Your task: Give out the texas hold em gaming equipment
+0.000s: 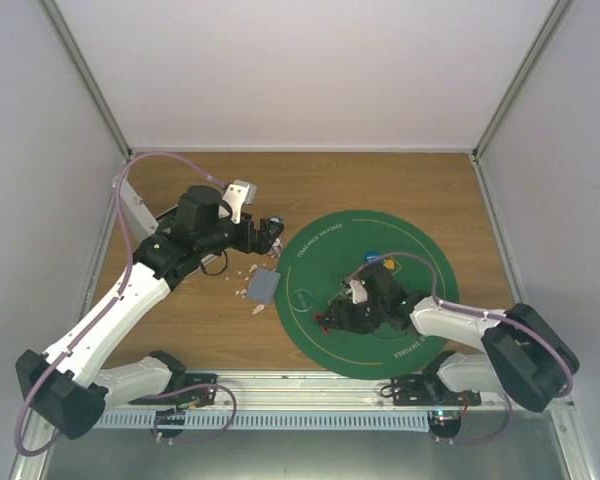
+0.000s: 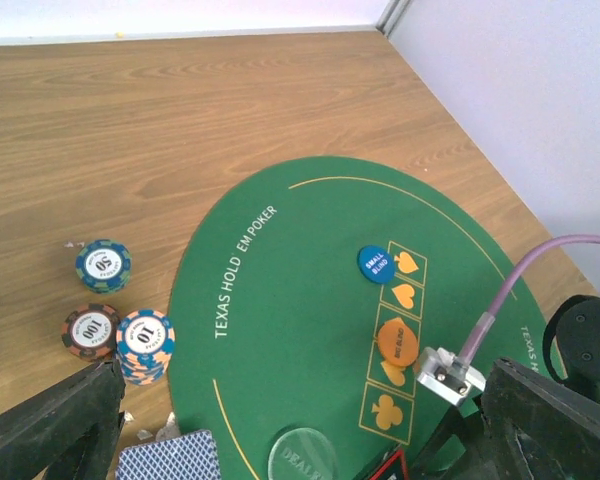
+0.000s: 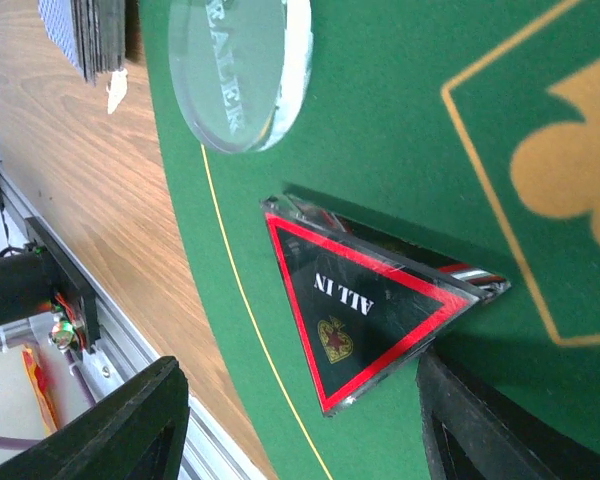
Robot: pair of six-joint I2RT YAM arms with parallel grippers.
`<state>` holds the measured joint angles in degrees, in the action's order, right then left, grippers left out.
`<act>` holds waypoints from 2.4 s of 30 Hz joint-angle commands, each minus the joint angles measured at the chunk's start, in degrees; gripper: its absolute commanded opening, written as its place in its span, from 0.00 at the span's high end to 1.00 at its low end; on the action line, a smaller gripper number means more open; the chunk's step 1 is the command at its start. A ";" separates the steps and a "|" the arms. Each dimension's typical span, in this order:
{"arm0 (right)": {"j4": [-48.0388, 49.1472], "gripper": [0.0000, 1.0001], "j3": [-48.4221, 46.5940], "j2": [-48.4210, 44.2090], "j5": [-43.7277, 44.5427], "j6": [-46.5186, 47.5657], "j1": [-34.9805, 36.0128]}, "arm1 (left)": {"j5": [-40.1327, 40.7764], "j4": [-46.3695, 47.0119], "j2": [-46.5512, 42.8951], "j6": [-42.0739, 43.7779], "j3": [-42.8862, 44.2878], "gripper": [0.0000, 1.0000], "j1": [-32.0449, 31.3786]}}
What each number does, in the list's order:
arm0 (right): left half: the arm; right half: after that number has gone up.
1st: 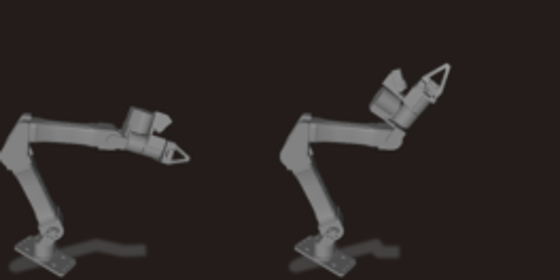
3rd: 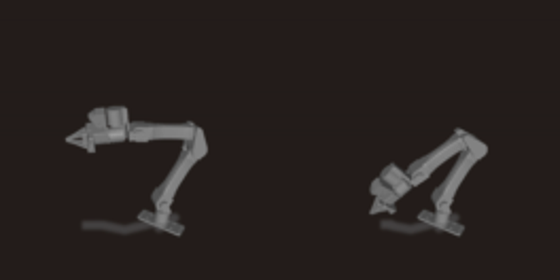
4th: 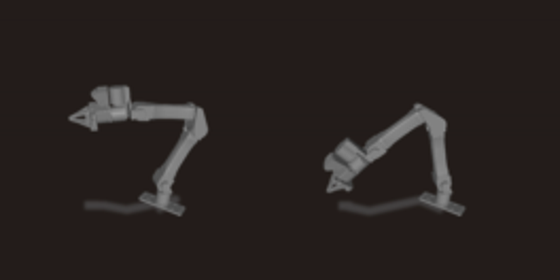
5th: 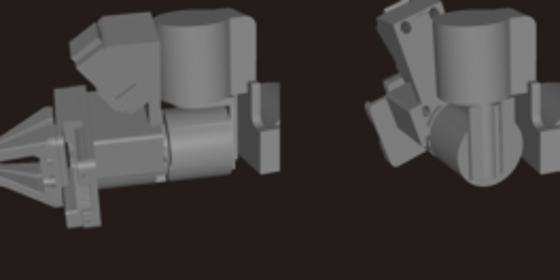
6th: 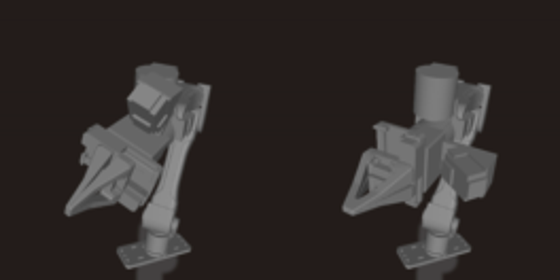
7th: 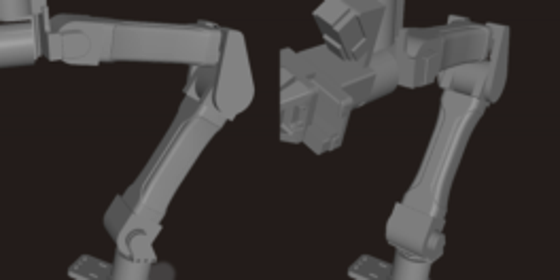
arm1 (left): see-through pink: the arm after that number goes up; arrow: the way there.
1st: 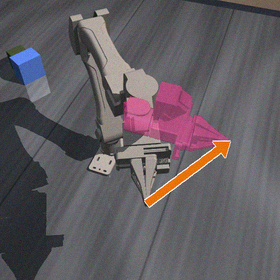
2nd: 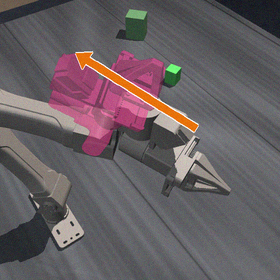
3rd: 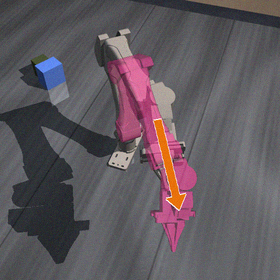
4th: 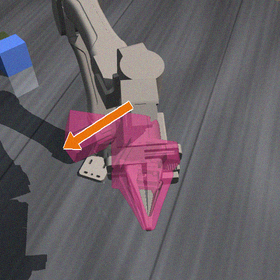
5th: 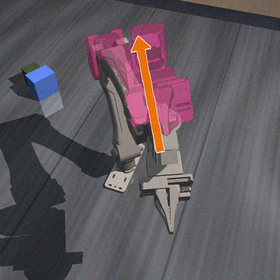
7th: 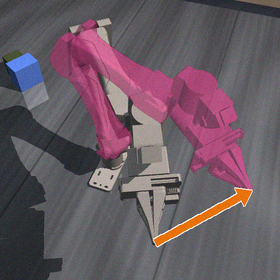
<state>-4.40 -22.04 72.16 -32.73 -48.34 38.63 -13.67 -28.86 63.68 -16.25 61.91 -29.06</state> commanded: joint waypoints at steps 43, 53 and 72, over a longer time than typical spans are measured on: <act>1.16 0.36 -17.91 21.29 1.50 6.95 -34.06 | 5.01 1.53 1.77 2.63 2.95 0.01 -0.21; -1.59 0.37 -27.65 31.13 4.15 7.73 -26.57 | 5.38 1.52 2.92 3.06 3.25 0.01 -0.21; -4.68 0.37 -33.46 33.33 10.50 8.19 -18.19 | 6.43 1.53 2.68 3.08 3.03 0.01 -0.15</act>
<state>-0.73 -56.47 107.20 -28.05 -44.53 18.37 -7.97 -29.34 66.94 -13.47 63.55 -29.06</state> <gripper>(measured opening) 0.624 0.990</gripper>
